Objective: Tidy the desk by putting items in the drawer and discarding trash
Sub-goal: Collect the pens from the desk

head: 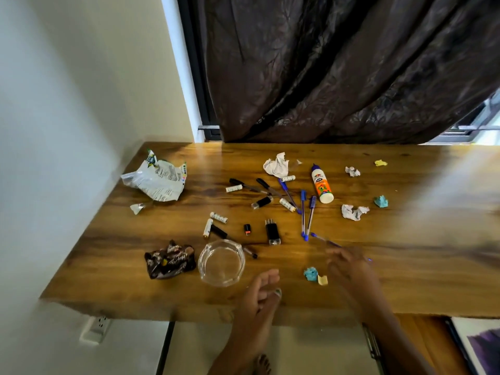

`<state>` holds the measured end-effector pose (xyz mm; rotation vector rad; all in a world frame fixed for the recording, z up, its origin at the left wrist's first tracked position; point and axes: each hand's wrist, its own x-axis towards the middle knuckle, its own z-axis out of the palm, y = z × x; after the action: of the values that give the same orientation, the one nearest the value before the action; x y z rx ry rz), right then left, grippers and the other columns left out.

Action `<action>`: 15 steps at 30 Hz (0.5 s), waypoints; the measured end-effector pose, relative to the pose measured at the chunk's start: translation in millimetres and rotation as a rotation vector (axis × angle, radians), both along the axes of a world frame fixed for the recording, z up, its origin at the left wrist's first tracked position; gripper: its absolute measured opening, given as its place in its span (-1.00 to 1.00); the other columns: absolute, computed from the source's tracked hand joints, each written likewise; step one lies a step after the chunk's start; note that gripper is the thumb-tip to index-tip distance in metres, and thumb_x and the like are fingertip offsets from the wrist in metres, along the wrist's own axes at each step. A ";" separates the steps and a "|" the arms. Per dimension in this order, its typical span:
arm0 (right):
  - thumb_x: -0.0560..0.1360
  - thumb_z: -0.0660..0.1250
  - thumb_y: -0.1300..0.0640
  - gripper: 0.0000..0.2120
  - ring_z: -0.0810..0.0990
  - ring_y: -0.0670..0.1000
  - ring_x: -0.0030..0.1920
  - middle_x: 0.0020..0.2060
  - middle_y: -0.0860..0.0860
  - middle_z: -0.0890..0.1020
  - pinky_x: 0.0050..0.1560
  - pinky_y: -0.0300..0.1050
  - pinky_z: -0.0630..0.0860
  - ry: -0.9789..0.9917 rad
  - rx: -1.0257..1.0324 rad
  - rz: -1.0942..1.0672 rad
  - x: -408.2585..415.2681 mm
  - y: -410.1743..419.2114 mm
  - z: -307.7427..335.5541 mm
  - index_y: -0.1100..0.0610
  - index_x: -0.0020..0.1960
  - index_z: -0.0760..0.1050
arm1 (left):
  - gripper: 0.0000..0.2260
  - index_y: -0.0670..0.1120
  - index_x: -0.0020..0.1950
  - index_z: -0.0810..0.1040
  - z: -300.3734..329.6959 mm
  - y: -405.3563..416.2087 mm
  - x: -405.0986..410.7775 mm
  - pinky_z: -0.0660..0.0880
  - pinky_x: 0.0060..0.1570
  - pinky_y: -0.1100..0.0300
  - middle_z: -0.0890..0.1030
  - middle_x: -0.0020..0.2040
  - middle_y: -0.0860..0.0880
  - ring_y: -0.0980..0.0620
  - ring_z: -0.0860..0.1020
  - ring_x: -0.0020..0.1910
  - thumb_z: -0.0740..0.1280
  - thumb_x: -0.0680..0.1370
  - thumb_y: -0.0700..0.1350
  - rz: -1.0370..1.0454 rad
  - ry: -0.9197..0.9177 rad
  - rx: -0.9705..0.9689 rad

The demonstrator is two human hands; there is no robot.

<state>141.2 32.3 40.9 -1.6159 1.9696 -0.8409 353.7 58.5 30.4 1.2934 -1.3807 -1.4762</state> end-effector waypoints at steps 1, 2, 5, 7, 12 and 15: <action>0.49 0.30 0.21 -0.79 0.54 0.02 0.06 0.04 0.01 0.57 0.03 0.05 0.55 0.032 -0.010 -0.016 -2.5 -10.9 -1.3 0.07 0.12 0.52 | -0.58 0.14 0.24 0.44 2.7 -13.2 -0.3 0.47 0.02 0.37 0.55 0.18 0.20 0.29 0.52 0.11 0.26 0.41 0.17 -0.012 -0.007 -0.014; 0.49 0.30 0.22 -0.78 0.52 0.03 0.07 0.05 0.01 0.56 0.03 0.05 0.54 0.068 -0.022 -0.031 -4.3 -19.9 -2.0 0.09 0.13 0.52 | -0.61 0.15 0.23 0.44 4.4 -24.2 -0.8 0.49 0.05 0.32 0.55 0.17 0.19 0.27 0.53 0.11 0.26 0.41 0.16 -0.019 -0.010 -0.029; 0.49 0.32 0.22 -0.77 0.50 0.05 0.09 0.07 0.05 0.56 0.02 -0.03 0.50 0.188 -0.058 -0.084 -9.9 -45.1 -6.7 0.11 0.14 0.55 | -0.66 0.12 0.23 0.46 5.0 -58.2 -2.6 0.51 0.10 0.23 0.56 0.15 0.16 0.23 0.54 0.12 0.26 0.46 0.06 -0.067 -0.027 -0.054; 0.50 0.31 0.17 -0.74 0.47 0.06 0.15 0.14 0.06 0.54 0.06 -0.03 0.47 0.291 -0.016 -0.085 -11.3 -55.1 -12.9 0.10 0.18 0.54 | -0.64 0.11 0.25 0.45 5.6 -76.3 -3.9 0.52 0.12 0.21 0.56 0.15 0.16 0.19 0.54 0.13 0.26 0.46 0.10 -0.111 -0.031 -0.069; 0.56 0.19 -0.01 -0.64 0.31 -0.01 0.32 0.31 -0.05 0.38 0.27 -0.02 0.35 0.447 0.123 -0.016 -13.7 -64.7 -26.4 -0.07 0.35 0.38 | -0.69 0.11 0.21 0.46 8.5 -109.3 -16.2 0.53 0.06 0.20 0.57 0.14 0.10 0.08 0.57 0.07 0.23 0.48 0.04 -0.194 -0.006 -0.016; 0.54 0.22 -0.02 -0.69 0.37 -0.02 0.27 0.26 -0.07 0.45 0.21 -0.02 0.36 0.507 0.104 0.000 -15.9 -69.7 -32.7 -0.08 0.28 0.45 | -0.72 0.06 0.19 0.48 12.2 -124.5 -27.7 0.50 -0.06 0.31 0.59 0.11 0.06 0.12 0.59 0.01 0.22 0.50 0.04 -0.245 0.022 0.046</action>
<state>125.3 -37.4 8.2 -1.9003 2.2979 -0.3345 326.0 -65.9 42.6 1.1638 -1.5422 -1.6876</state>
